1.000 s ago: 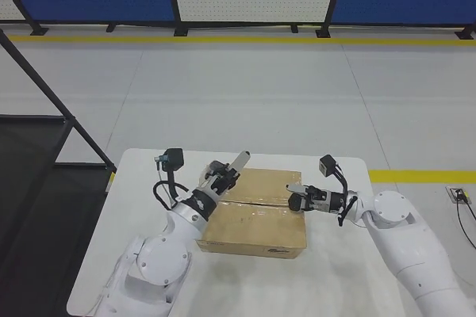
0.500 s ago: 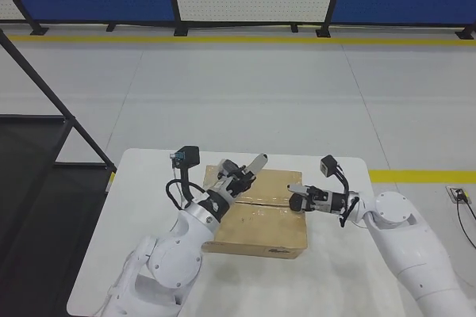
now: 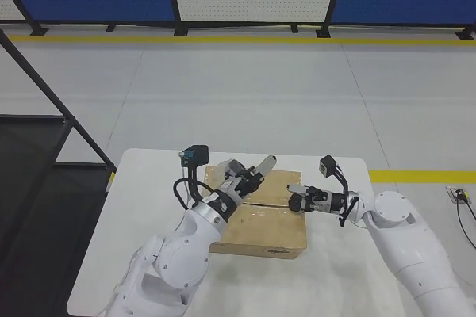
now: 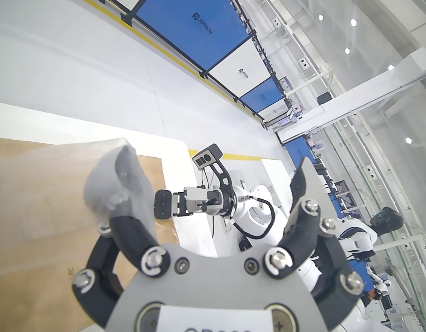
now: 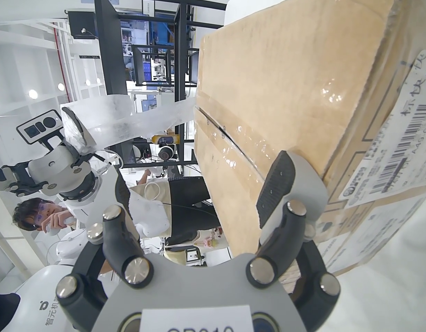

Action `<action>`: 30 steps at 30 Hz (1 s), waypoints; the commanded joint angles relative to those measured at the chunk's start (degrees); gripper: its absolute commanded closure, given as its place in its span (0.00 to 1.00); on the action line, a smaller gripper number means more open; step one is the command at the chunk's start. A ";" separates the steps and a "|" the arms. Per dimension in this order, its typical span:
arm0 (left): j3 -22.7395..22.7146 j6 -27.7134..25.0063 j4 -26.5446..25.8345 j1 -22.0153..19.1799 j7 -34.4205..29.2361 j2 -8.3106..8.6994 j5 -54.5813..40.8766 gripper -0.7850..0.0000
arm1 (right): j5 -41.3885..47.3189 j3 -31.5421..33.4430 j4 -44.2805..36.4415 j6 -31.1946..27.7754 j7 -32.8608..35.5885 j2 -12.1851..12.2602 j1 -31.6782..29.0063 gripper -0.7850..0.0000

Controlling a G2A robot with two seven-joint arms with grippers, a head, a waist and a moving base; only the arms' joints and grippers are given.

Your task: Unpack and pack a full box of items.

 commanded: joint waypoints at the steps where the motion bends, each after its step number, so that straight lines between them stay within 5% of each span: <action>1: 0.51 0.43 0.40 -0.70 -0.19 -0.18 0.26 0.00 | 0.08 -0.03 0.14 -0.05 0.10 -0.02 0.06 0.00; 30: 7.71 3.64 9.83 -7.26 -4.97 -2.56 7.15 0.00 | 4.36 5.19 -2.56 -4.89 0.69 1.45 -3.30 0.00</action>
